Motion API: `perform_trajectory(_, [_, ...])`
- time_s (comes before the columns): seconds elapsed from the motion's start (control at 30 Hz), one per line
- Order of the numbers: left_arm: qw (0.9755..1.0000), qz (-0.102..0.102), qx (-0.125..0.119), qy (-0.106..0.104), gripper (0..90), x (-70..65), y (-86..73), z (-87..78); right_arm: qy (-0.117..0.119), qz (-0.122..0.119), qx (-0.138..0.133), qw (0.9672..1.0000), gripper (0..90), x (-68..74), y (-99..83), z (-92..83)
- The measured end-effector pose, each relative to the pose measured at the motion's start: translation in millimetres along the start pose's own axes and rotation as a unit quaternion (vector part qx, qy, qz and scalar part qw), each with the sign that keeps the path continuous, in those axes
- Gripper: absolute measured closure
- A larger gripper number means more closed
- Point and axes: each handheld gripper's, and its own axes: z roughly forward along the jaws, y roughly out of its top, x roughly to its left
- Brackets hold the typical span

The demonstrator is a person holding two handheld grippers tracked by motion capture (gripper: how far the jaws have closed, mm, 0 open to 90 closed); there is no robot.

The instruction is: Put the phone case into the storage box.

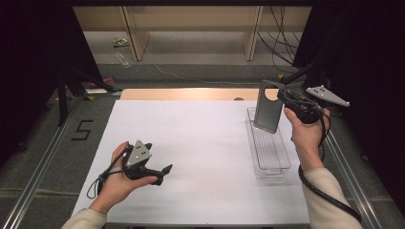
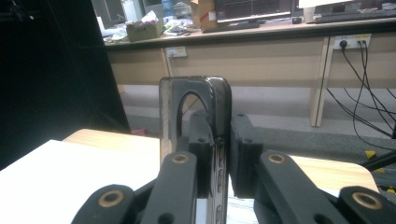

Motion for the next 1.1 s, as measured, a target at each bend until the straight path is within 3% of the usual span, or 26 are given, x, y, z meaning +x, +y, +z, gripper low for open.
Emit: perform_trajectory(1.1, [1.0,-0.002,-0.001,0.0,2.3,1.0,-0.1,-0.4,-0.01,-0.01,0.017,0.9998,81.9,-3.4,3.6,14.4])
